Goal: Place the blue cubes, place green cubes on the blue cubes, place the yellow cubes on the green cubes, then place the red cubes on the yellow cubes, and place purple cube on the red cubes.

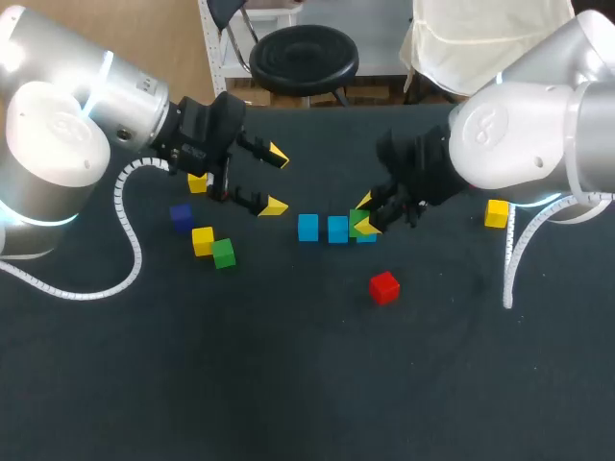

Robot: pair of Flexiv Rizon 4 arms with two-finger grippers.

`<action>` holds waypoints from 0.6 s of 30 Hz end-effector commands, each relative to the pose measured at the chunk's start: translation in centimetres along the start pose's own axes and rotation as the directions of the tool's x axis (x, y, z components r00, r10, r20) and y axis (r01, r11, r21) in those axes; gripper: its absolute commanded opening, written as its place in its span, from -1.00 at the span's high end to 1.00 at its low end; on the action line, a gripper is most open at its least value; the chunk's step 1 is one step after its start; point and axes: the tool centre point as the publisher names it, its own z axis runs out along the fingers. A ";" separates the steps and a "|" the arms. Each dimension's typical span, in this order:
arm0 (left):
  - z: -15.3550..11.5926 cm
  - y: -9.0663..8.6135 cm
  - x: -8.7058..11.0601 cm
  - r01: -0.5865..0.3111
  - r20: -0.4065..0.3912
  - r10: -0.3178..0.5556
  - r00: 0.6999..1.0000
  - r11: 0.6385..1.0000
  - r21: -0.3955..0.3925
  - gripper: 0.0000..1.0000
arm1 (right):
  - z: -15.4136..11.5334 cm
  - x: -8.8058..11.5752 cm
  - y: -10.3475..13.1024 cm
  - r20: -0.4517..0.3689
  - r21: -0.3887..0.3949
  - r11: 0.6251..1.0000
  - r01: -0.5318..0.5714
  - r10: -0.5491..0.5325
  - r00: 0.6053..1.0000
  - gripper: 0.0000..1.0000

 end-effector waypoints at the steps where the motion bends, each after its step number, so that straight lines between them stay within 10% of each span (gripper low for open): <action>1: 0.0 0.1 0.1 -0.002 0.003 0.002 1.000 1.000 0.001 -1.00 | 0.0 -0.2 -0.7 -0.009 -0.005 1.000 0.004 -0.004 1.000 1.00; 18: 0.0 0.1 0.1 -0.002 0.003 0.002 1.000 1.000 0.001 -1.00 | 0.3 -0.6 -1.0 -0.065 0.002 0.999 0.035 -0.035 0.997 1.00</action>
